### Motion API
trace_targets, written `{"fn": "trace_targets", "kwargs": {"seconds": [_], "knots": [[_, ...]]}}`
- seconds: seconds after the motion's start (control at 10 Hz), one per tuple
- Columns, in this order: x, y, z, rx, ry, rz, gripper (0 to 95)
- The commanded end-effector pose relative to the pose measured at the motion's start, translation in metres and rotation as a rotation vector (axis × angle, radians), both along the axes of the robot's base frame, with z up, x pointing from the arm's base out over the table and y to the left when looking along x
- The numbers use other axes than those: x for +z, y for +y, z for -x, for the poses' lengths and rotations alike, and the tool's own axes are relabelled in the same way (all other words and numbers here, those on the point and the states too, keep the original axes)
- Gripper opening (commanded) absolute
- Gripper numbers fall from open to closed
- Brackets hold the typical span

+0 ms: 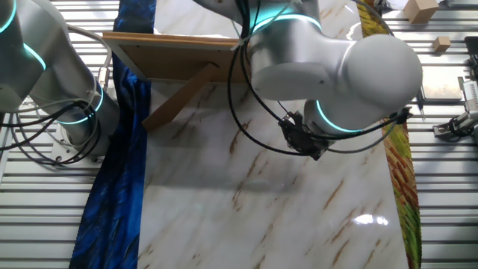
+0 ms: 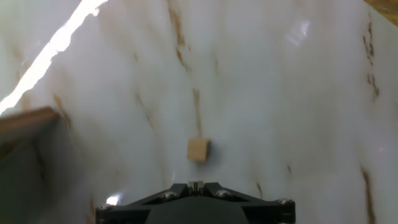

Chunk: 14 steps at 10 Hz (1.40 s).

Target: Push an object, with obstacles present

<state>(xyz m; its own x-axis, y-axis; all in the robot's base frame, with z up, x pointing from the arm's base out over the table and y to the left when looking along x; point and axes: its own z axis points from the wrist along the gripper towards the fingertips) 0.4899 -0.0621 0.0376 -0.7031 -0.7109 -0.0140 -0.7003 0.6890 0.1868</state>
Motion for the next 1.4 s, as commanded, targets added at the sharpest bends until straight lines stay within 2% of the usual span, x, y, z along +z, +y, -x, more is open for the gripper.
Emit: {"fn": "trace_targets", "kwargs": {"seconds": [0.1, 0.5, 1.0, 1.4], "knots": [[-0.006, 0.000, -0.006, -0.009, -0.007, -0.008, 0.0], [-0.013, 0.012, -0.020, -0.014, -0.007, -0.005, 0.0], [-0.022, 0.053, -0.027, -0.062, -0.008, 0.002, 0.0], [-0.021, 0.085, -0.034, -0.106, -0.010, -0.004, 0.0]]}}
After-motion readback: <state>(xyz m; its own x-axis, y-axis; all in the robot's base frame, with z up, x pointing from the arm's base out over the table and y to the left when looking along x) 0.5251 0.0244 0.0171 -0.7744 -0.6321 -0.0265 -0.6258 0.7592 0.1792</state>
